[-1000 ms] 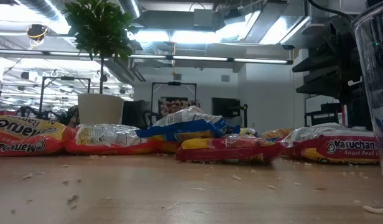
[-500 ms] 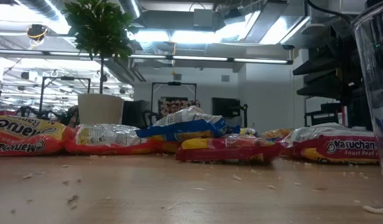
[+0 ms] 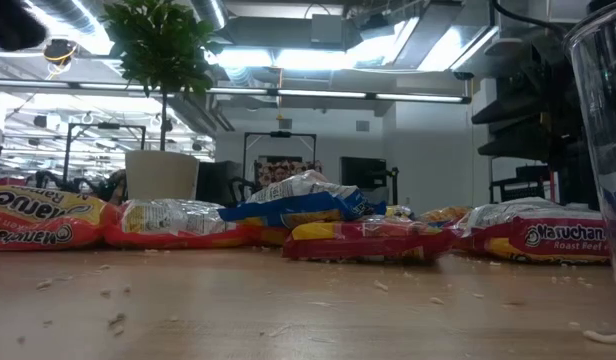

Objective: Sort Maruchan noodles
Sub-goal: Put the blue noodle pack into the right transparent bin

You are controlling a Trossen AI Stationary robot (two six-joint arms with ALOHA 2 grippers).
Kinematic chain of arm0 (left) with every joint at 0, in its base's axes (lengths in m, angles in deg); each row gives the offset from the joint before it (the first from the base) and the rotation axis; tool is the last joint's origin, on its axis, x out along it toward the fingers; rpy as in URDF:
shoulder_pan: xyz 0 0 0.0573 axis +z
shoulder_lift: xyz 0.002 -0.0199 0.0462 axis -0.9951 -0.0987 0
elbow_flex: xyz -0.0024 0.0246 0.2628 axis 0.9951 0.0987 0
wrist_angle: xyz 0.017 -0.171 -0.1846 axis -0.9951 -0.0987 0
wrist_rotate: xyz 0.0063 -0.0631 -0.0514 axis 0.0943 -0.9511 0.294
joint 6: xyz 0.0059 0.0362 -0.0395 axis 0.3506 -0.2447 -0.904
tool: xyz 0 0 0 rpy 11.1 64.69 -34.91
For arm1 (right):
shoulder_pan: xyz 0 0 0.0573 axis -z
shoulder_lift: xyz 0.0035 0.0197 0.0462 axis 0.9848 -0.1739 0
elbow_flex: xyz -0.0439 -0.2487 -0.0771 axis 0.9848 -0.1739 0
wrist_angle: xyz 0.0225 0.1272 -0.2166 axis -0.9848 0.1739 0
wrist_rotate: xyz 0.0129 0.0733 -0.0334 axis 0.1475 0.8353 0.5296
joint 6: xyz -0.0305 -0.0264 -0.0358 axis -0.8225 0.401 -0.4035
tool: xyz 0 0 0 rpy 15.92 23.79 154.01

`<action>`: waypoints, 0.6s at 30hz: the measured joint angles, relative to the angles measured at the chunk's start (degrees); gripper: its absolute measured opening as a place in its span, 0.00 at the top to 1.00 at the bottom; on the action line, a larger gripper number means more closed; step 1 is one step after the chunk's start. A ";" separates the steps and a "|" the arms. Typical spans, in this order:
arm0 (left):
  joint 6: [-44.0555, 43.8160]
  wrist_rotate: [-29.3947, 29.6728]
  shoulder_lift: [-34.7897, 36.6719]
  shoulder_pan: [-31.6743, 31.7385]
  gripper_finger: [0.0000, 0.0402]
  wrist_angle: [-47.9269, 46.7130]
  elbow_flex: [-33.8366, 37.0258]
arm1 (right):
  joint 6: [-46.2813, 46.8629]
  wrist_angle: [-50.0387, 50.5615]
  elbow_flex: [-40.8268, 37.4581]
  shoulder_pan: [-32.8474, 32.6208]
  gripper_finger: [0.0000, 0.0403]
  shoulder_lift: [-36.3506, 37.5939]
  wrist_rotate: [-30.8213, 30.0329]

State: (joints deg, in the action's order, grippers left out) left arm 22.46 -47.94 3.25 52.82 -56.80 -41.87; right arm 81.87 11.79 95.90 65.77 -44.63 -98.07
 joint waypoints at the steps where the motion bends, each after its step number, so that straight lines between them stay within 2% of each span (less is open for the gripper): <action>1: -0.45 0.86 0.00 1.00 0.65 -0.16 -1.18 | 0.00 0.04 0.00 0.00 0.30 -0.02 0.00; 3: -1.38 4.36 0.00 3.07 0.65 -0.19 -4.17 | 0.00 0.08 0.00 0.00 0.30 0.00 -0.02; 5: -1.28 11.28 0.00 5.29 0.65 0.11 -7.89 | 0.00 0.33 0.00 0.00 0.30 0.00 -0.07; 9: 4.57 33.69 0.03 8.88 0.65 6.20 -14.00 | 0.00 0.41 0.00 0.00 0.30 0.00 -0.09; 11: 8.36 41.85 0.11 10.21 0.65 12.00 -14.86 | 0.00 0.53 0.00 0.00 0.30 0.00 -0.09; 13: 11.39 44.94 0.09 11.42 0.65 16.77 -14.35 | 0.00 0.81 0.00 0.00 0.30 -0.02 -0.04; 18: 16.83 45.09 -2.51 13.97 0.65 22.27 -10.14 | -0.01 1.55 0.00 0.00 0.30 0.00 -0.02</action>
State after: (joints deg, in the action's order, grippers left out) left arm 39.29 -2.85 0.74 66.79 -34.53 -52.01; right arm 81.86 13.34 95.90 65.77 -44.63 -98.09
